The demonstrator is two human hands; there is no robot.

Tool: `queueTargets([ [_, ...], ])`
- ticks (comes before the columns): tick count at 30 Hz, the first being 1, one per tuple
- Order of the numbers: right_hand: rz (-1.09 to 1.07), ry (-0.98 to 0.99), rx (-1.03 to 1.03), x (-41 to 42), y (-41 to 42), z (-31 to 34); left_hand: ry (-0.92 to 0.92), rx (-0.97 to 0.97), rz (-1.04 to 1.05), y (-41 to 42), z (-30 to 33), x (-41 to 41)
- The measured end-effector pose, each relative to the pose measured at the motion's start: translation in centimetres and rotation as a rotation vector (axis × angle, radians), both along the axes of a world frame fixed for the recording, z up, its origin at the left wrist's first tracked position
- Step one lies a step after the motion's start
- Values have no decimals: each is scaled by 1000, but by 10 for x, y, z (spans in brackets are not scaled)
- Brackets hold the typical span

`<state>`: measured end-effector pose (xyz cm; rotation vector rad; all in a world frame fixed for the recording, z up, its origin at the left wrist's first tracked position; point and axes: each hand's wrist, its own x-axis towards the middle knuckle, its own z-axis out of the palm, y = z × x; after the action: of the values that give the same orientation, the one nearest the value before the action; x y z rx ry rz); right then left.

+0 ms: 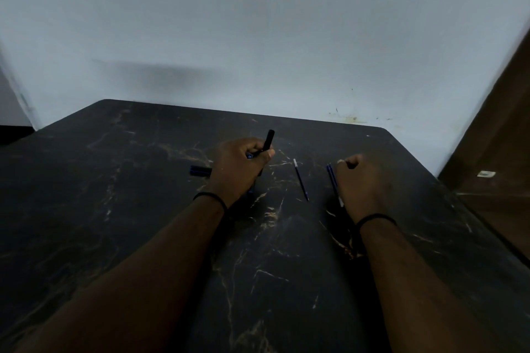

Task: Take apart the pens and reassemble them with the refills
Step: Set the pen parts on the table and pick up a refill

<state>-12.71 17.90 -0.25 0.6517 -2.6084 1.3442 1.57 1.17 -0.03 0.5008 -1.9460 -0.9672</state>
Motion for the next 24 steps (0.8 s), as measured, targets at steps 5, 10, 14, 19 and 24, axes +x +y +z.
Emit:
queueTargets([
  [5, -21, 70, 62, 2, -3, 0, -3, 3, 13, -1, -1, -1],
  [10, 114, 133, 255, 22, -23, 2, -5, 36, -24, 1, -1, 0],
  [14, 151, 249, 466, 41, -31, 1, -15, 32, -33, 5, -1, -1],
  [19, 157, 215, 502, 52, -35, 7, 1, -2, -15, 4, -4, -2],
  [24, 196, 212, 580, 59, -34, 13, -57, -51, 9, 5, -3, -2],
])
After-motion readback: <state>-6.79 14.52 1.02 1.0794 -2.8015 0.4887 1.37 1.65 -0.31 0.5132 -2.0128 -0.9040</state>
